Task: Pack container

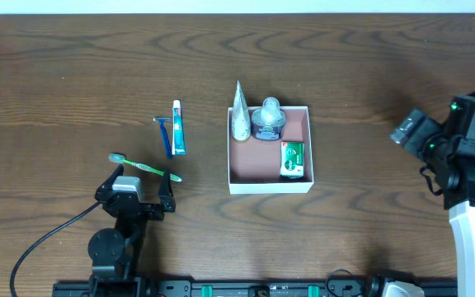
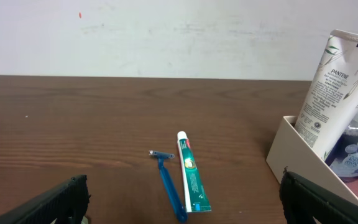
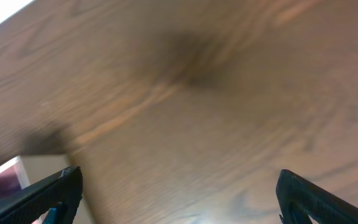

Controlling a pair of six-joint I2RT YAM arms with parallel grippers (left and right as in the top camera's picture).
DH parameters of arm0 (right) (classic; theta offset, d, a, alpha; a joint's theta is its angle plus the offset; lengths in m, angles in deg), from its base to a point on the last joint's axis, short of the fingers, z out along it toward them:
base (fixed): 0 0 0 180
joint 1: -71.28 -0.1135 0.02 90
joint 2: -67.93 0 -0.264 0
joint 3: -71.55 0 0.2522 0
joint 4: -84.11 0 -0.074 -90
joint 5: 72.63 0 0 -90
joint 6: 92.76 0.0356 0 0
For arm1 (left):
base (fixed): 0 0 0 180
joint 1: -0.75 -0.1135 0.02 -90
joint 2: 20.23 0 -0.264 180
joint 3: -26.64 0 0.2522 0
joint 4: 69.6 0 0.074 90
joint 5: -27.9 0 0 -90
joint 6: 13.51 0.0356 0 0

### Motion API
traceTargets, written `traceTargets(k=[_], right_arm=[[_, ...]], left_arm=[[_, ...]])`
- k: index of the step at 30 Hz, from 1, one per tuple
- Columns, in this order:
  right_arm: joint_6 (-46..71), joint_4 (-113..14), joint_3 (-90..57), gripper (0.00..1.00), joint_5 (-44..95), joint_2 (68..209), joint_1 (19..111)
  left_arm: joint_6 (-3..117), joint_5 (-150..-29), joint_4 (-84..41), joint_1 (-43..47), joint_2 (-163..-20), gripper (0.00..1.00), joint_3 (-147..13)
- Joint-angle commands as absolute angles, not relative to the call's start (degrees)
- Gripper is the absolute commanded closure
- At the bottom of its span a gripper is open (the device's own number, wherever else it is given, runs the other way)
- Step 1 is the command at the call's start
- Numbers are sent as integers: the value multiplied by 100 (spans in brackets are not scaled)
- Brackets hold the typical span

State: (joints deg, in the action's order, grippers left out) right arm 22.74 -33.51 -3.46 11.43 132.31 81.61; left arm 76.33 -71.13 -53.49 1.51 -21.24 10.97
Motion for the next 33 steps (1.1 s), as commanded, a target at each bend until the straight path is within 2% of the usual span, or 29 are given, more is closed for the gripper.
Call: traceTargets(k=[1, 4, 7, 13, 25, 33], right_arm=[[2379, -3281, -430, 1, 898, 13331, 8268], [2379, -3277, -430, 1, 896, 13373, 8268], [2379, -3277, -430, 1, 898, 13384, 8268], [2379, -3277, -430, 1, 898, 13384, 8268], [2379, -3277, -430, 1, 898, 13384, 8268], [2381, -3277, -430, 1, 898, 13384, 8268]], left_arm=[[7668, -7151, -5312, 120, -2127, 2, 1265], [7617, -7155, -5292, 120, -2127, 2, 1265], [6970, -7153, -5155, 120, -2127, 2, 1116], [6144, -6796, -3555, 118, -2666, 2, -248], [6116, -6678, -825, 103, -7407, 2, -3972], [6114, -7356, -558, 105, -9311, 2, -4357]])
